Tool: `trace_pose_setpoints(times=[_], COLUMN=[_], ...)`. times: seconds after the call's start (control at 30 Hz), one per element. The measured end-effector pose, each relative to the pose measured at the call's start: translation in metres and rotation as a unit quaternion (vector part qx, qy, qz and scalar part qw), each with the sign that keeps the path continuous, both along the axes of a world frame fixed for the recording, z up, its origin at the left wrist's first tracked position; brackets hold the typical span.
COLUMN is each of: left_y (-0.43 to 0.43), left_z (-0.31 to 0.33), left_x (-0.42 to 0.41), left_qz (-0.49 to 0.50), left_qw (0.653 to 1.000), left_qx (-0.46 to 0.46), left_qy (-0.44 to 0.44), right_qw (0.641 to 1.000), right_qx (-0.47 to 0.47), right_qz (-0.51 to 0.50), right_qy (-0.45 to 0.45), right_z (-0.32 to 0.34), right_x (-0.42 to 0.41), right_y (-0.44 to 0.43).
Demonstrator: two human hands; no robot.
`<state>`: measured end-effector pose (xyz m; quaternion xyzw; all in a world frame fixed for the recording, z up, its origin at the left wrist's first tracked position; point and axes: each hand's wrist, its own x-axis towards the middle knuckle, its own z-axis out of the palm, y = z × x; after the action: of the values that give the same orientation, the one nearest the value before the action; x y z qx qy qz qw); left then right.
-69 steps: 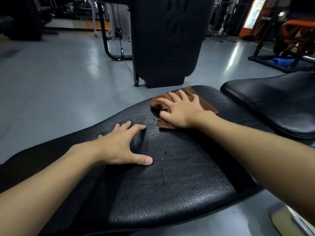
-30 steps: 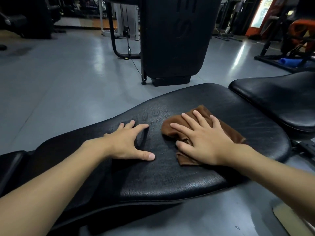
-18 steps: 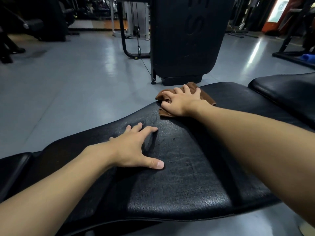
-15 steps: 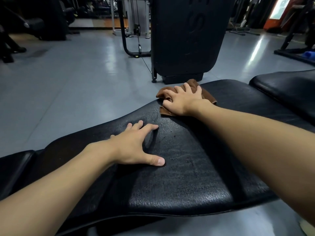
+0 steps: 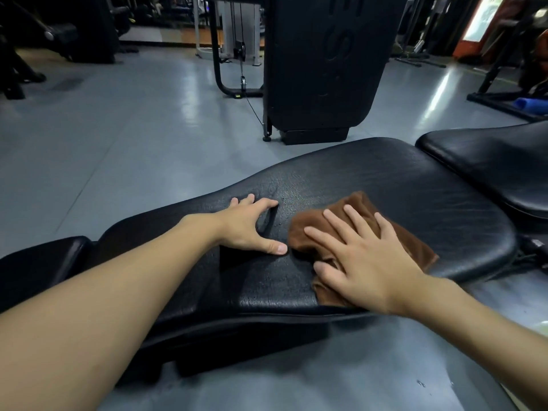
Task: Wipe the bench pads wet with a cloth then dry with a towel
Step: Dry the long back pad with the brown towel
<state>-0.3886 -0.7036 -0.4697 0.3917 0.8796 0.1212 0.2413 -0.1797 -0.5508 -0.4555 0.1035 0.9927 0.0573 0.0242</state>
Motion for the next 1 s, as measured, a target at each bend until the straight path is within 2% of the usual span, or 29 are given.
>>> trace_pose_setpoints(times=[0.17,0.23,0.3,0.73,0.87,1.0], left_y=[-0.024,-0.043,-0.056,-0.055,-0.055,-0.056], left_z=[0.004,-0.002,-0.008,-0.013,-0.016,-0.018], left_x=[-0.006,-0.012,-0.012,-0.010,-0.015,-0.016], left_qz=[-0.005,0.011,0.019,0.039,0.038,0.037], left_qw=[0.999,0.999,0.999,0.999,0.999,0.999], left_qx=[0.040,0.007,-0.025,-0.021,-0.006,0.007], left_qy=[0.023,0.039,0.022,-0.007,-0.009,-0.010], right_qw=[1.000,1.000,1.000,0.998,0.998,0.999], right_qx=[-0.007,0.006,0.002,-0.031,-0.030,-0.036], right_qz=[0.022,0.015,0.002,-0.037,-0.048,-0.029], right_qy=[-0.014,-0.014,-0.020,-0.030,-0.026,-0.023], right_z=[0.006,0.007,0.006,-0.001,-0.002,-0.007], right_x=[0.030,0.024,0.006,-0.212,-0.230,-0.209], right_y=[-0.009,-0.007,-0.004,0.033,0.031,0.028])
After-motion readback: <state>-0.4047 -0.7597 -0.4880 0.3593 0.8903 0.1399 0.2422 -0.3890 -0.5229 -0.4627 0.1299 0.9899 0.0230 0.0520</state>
